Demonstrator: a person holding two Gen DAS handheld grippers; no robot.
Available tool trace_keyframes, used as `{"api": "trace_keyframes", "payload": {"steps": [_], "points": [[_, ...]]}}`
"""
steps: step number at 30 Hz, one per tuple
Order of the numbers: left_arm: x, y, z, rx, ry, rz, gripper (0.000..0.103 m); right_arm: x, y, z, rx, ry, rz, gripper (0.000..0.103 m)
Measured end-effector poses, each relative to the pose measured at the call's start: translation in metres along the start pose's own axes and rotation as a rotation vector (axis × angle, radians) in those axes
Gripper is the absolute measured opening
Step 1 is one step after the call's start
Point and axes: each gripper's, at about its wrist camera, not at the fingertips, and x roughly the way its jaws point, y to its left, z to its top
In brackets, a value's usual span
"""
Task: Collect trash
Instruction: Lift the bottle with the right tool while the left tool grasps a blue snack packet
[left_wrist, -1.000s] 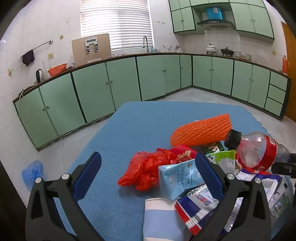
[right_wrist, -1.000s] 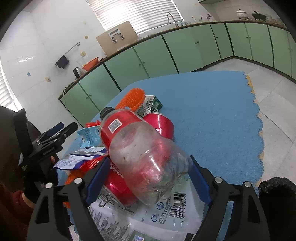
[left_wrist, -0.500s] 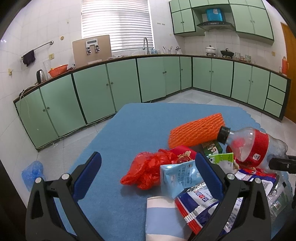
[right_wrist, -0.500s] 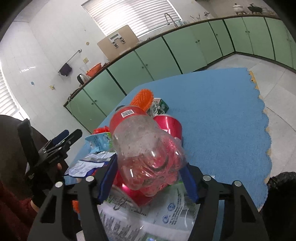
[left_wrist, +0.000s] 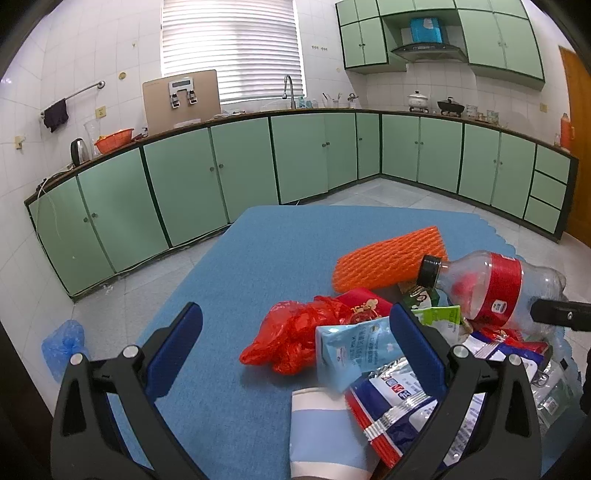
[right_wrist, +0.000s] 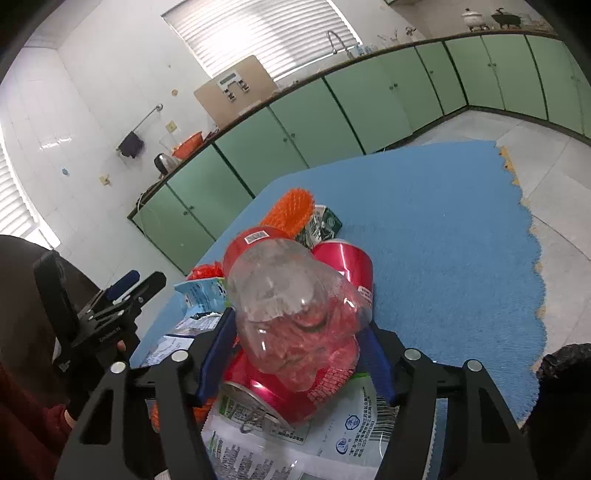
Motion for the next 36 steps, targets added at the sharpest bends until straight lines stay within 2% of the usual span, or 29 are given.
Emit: {"api": "trace_keyframes", "payload": {"steps": [6, 17, 24, 29, 36], "points": [[-0.016, -0.007, -0.002, 0.003, -0.011, -0.044, 0.098, -0.024, 0.006, -0.008, 0.005, -0.046, -0.056, 0.062], [-0.053, -0.045, -0.015, 0.070, -0.040, -0.200, 0.098, -0.070, 0.018, -0.015, 0.021, -0.132, -0.099, 0.061], [-0.061, -0.057, -0.026, 0.118, -0.028, -0.244, 0.098, -0.088, 0.027, -0.009, 0.025, -0.181, -0.108, 0.060], [-0.062, -0.066, -0.030, 0.164, -0.038, -0.243, 0.098, -0.102, 0.029, -0.005, 0.036, -0.212, -0.102, 0.060], [-0.061, -0.073, -0.041, 0.211, -0.037, -0.259, 0.098, -0.109, 0.030, -0.005, 0.034, -0.216, -0.095, 0.060]]}}
